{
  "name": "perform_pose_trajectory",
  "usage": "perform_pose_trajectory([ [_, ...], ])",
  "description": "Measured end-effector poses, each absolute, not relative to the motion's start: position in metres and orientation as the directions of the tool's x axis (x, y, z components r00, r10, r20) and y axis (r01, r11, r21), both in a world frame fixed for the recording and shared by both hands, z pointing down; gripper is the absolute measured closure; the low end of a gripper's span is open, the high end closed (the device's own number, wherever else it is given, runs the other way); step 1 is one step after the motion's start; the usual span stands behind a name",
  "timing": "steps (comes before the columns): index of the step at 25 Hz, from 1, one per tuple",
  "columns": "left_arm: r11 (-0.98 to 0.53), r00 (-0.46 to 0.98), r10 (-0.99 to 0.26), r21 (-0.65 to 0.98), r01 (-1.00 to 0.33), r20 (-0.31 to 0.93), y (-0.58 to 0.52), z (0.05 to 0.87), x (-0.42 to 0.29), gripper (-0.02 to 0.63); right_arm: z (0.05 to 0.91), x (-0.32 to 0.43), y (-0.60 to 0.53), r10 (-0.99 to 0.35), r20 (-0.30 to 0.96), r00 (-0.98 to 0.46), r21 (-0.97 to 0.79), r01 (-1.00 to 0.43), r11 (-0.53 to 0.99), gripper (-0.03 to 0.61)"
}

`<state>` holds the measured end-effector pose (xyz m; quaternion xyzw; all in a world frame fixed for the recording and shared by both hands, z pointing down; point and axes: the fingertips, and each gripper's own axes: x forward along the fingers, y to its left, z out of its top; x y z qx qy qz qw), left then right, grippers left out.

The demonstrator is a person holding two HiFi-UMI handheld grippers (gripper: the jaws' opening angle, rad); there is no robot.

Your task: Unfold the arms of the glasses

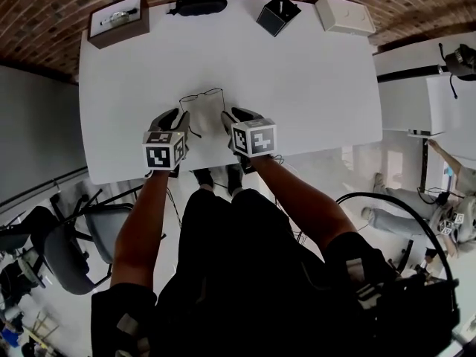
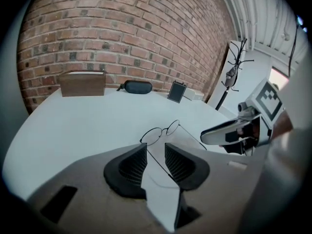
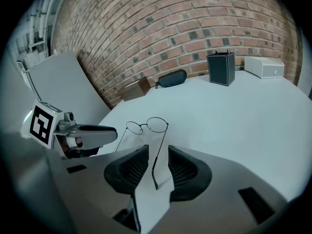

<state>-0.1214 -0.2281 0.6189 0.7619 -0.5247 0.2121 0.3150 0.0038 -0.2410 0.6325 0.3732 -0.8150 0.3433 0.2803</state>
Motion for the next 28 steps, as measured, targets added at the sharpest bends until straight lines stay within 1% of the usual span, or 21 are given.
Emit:
perform_pose_trajectory([
  [3, -0.257, 0.37, -0.694, 0.268, -0.928, 0.617, -0.228, 0.599, -0.118, 0.494, 0.6, 0.006, -0.247, -0.443, 0.695, -0.566, -0.313, -0.793, 0.522, 0.479],
  [9, -0.21, 0.347, -0.813, 0.32, -0.924, 0.469, -0.226, 0.534, -0.126, 0.495, 0.528, 0.004, -0.261, -0.516, 0.56, -0.648, -0.214, -0.715, 0.666, 0.484],
  [10, -0.201, 0.337, -0.828, 0.323, -0.925, 0.448, -0.225, 0.525, -0.129, 0.5, 0.513, 0.003, -0.262, -0.53, 0.531, -0.661, -0.198, -0.706, 0.68, 0.501],
  [12, -0.174, 0.311, -0.855, 0.334, -0.926, 0.416, -0.22, 0.508, -0.137, 0.539, 0.487, 0.0, -0.261, -0.541, 0.482, -0.689, -0.188, -0.684, 0.705, 0.529],
  [15, -0.169, 0.291, -0.879, 0.324, -0.931, 0.377, -0.215, 0.482, -0.141, 0.557, 0.455, -0.004, -0.257, -0.54, 0.431, -0.723, -0.178, -0.655, 0.735, 0.536],
  [17, -0.185, 0.29, -0.893, 0.306, -0.934, 0.345, -0.212, 0.461, -0.14, 0.568, 0.439, -0.004, -0.255, -0.543, 0.419, -0.728, -0.119, -0.637, 0.762, 0.54],
  [19, -0.191, 0.284, -0.909, 0.301, -0.934, 0.304, -0.208, 0.439, -0.14, 0.583, 0.426, -0.003, -0.25, -0.544, 0.405, -0.735, -0.087, -0.623, 0.777, 0.543],
  [21, -0.2, 0.283, -0.923, 0.304, -0.931, 0.259, -0.202, 0.417, -0.138, 0.601, 0.411, 0.0, -0.246, -0.546, 0.377, -0.748, -0.103, -0.62, 0.778, 0.549],
  [24, -0.242, 0.305, -0.931, 0.291, -0.926, 0.198, -0.193, 0.391, -0.132, 0.603, 0.391, 0.006, -0.244, -0.571, 0.329, -0.752, -0.073, -0.623, 0.778, 0.556],
  [26, -0.247, 0.302, -0.935, 0.273, -0.93, 0.186, -0.187, 0.383, -0.131, 0.603, 0.382, 0.01, -0.241, -0.591, 0.3, -0.749, -0.037, -0.628, 0.777, 0.56],
  [28, -0.228, 0.281, -0.942, 0.265, -0.937, 0.184, -0.179, 0.378, -0.133, 0.603, 0.373, 0.015, -0.236, -0.6, 0.275, -0.751, -0.04, -0.632, 0.774, 0.563],
])
